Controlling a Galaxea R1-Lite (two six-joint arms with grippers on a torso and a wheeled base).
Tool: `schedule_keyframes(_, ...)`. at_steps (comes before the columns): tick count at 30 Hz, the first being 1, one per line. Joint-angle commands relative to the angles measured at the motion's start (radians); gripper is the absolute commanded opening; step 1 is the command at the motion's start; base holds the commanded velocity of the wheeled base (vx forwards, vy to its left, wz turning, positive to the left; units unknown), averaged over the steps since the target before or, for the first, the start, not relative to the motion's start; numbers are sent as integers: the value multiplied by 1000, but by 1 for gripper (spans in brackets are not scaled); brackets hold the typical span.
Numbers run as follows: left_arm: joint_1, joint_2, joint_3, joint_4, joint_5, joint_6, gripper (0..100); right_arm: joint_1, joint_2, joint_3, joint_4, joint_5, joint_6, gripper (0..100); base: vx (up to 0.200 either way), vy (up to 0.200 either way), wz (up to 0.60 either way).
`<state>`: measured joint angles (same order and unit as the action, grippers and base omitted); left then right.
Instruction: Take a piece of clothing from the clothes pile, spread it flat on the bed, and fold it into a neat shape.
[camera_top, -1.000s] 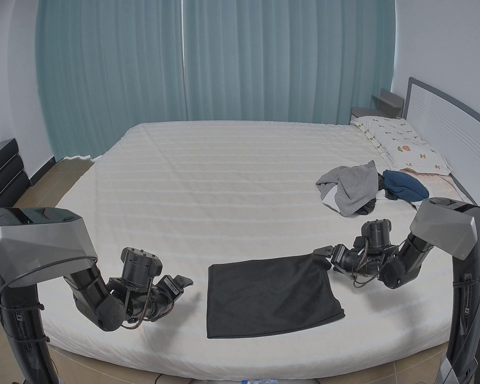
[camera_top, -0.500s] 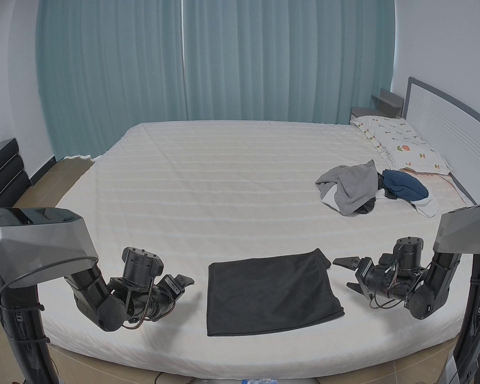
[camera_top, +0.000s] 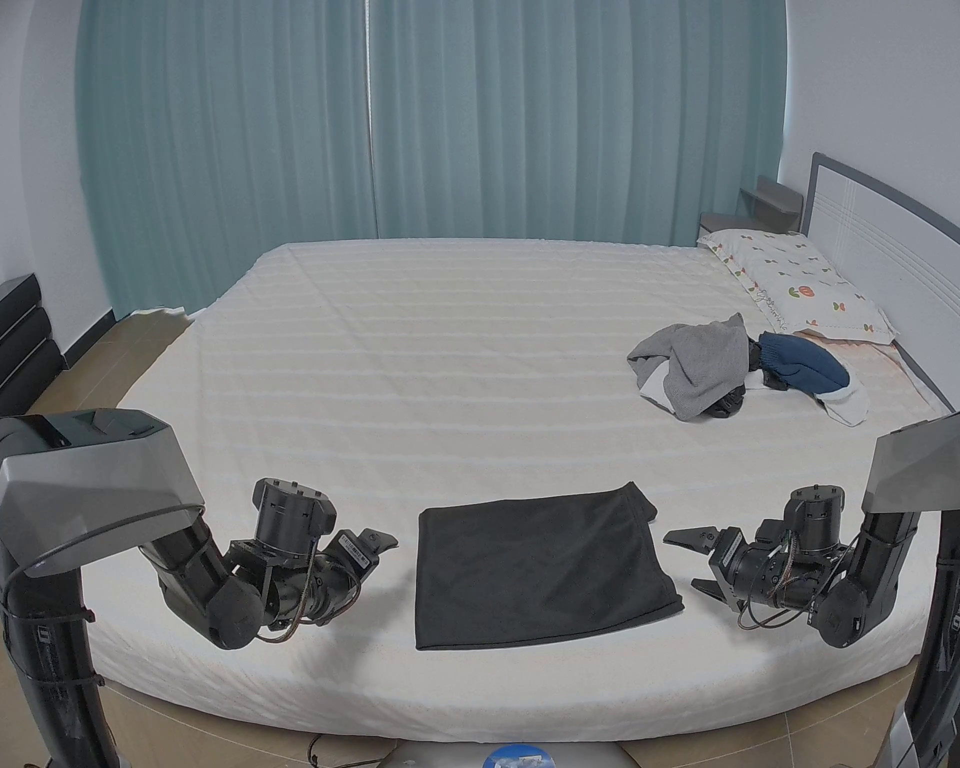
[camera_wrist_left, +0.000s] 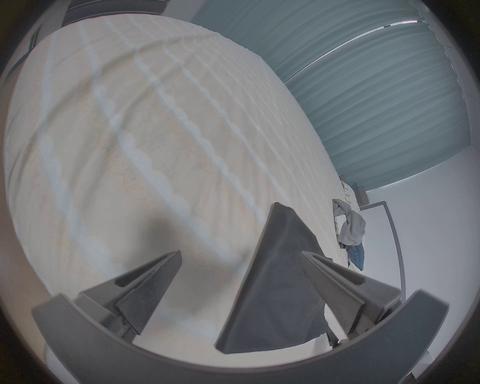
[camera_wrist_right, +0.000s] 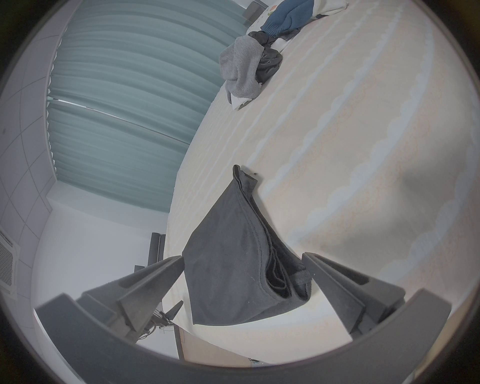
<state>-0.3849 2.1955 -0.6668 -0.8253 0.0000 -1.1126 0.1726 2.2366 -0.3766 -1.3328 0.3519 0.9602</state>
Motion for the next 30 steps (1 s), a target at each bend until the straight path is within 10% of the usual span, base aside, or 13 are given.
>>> schedule_keyframes(1,1,50,-73,6,2,20,100,1,14,7,0,1,0,100,0,0,0)
schedule_keyframes(13,-11,170,-214,2,-80,281,100,15,28,8,-2,2,3,100,0,0,0)
schedule_keyframes(30,-37,204,-283,-6,-186,307,100,30,40,16,-51,-1,-1,100,0,0,0)
